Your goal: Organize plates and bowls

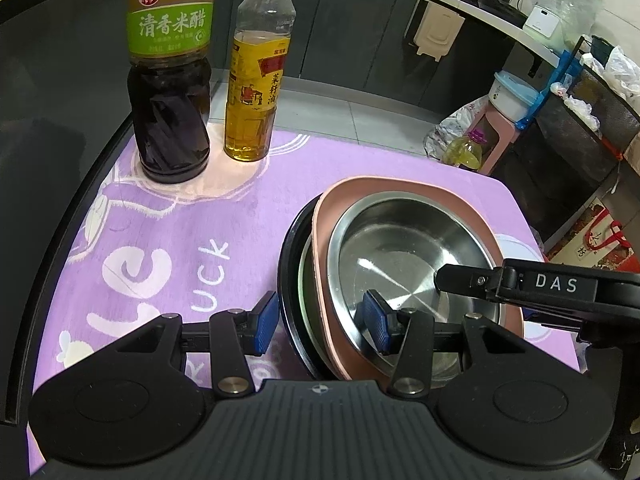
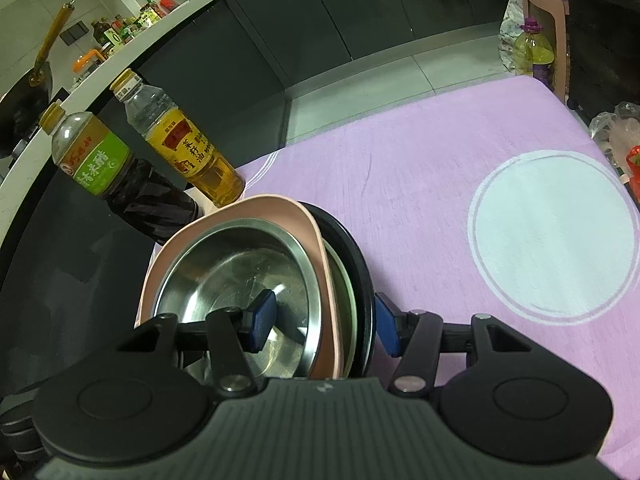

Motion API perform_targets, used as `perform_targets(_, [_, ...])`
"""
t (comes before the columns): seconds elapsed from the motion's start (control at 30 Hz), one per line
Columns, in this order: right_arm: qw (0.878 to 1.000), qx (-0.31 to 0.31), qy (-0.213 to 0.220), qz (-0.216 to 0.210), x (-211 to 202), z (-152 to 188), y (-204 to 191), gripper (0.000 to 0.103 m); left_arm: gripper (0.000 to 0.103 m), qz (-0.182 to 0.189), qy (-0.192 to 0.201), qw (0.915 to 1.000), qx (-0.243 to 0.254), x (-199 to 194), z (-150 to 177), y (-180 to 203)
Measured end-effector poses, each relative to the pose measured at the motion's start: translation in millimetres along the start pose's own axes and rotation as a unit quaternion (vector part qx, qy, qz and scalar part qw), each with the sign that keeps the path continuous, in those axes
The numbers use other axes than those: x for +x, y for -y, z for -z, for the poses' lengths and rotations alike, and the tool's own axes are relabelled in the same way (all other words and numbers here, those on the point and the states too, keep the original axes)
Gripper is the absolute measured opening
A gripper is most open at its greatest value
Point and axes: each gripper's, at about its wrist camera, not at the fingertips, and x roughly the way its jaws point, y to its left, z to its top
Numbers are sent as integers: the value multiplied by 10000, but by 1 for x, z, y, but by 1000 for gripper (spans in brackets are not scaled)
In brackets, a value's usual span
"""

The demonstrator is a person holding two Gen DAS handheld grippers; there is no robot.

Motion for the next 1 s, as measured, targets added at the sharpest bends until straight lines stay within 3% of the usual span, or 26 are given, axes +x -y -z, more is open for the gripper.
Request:
perform_targets(0.6, [9999, 90, -95, 99, 21, -12, 10, 53, 45, 19, -127, 9998, -147, 36, -13, -6])
perform_targets(1.0, [9998, 142, -99, 38, 23, -12, 16, 53, 47, 19, 17, 9999, -141, 37, -10, -9])
